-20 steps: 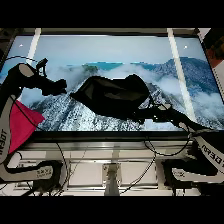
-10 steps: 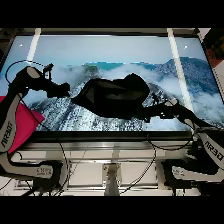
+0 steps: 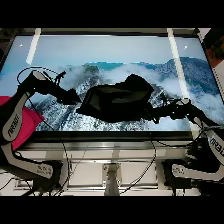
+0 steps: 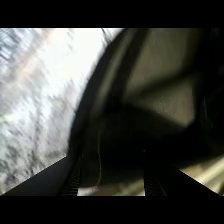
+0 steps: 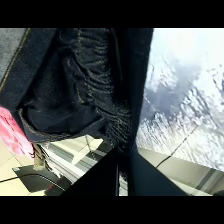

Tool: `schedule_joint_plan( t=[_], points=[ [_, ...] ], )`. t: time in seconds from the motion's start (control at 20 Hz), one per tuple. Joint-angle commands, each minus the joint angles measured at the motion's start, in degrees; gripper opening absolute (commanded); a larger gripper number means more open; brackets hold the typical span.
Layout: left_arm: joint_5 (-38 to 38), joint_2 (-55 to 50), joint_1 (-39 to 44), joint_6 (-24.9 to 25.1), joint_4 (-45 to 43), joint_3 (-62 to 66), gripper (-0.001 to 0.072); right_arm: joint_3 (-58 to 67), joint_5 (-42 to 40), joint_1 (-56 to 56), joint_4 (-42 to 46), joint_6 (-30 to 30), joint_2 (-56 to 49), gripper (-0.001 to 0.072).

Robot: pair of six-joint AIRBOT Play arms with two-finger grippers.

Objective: Fold the clothes and pants, and hang the long-sleeved shirts on hangers.

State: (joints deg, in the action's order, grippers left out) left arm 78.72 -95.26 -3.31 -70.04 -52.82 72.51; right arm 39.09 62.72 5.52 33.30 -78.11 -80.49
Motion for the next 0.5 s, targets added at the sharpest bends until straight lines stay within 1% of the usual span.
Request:
schedule_joint_plan(
  t=[0.0, 0.1, 0.4, 0.45],
  points=[
    [4.6, -0.4, 0.0, 3.6, -4.1, 0.0, 0.0422, 0.1, 1.0, 0.5, 0.2, 0.9, 0.0, 0.0021],
    [4.5, -0.4, 0.0, 3.6, -8.1, 0.0, 0.0419, 0.1, 1.2, 0.5, 0.2, 0.9, 0.0, 0.0021],
    [4.4, -0.5, 0.3, 3.8, -8.2, 0.0, 0.0418, 0.1, 1.4, 0.5, 0.2, 1.3, 0.0, 0.0021],
    [4.4, -0.5, 0.5, 5.0, -8.0, 0.0, 0.0417, 0.1, 1.4, 0.5, 0.2, 1.3, 0.0, 0.0021]
  ],
)
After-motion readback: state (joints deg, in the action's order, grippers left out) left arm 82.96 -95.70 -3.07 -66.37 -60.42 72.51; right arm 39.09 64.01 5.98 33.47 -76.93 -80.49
